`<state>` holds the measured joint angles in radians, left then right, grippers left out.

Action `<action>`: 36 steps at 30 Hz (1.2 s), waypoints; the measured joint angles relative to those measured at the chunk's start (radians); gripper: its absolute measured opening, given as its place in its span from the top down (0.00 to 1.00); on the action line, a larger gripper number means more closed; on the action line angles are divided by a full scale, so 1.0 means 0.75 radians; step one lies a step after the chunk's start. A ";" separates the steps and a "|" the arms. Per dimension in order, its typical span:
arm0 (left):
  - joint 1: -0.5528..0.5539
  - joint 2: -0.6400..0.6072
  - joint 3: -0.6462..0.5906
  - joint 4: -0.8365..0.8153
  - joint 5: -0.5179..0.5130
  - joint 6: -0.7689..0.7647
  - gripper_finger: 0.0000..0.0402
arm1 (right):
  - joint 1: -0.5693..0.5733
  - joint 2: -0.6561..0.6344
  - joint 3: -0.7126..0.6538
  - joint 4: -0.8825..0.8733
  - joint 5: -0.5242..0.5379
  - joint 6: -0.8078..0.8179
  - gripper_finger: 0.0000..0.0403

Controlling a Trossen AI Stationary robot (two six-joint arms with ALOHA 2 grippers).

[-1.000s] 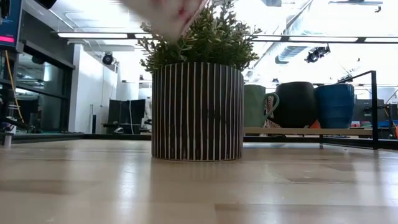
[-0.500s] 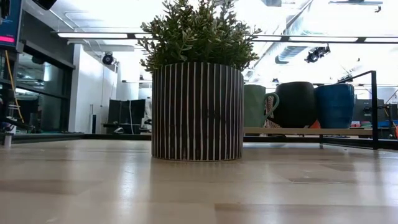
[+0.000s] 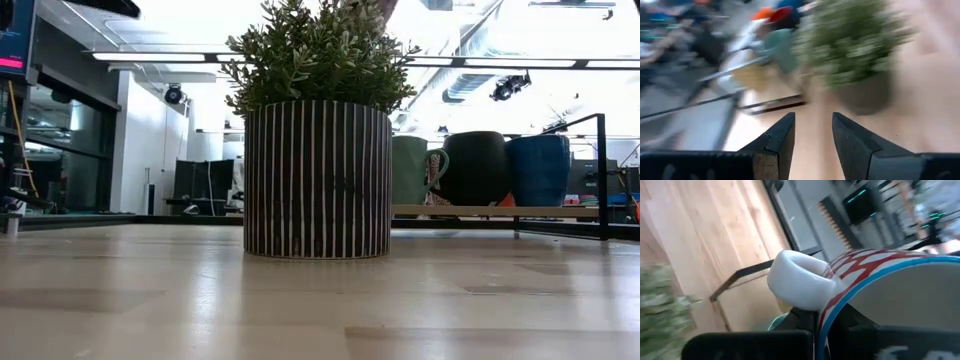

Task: Place coffee mugs
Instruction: Put the red patterned mug on the shelf

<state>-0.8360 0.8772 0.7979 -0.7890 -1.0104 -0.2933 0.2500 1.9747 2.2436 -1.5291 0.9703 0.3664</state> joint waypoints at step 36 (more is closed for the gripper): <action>1.459 -0.008 0.259 0.442 1.080 0.666 0.83 | -0.593 -0.010 -0.001 0.136 -1.096 -0.530 1.00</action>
<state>0.2582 0.8714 0.9922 -0.4574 -0.2007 0.2059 -0.1951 1.9671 2.2429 -1.4272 0.1481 -0.0310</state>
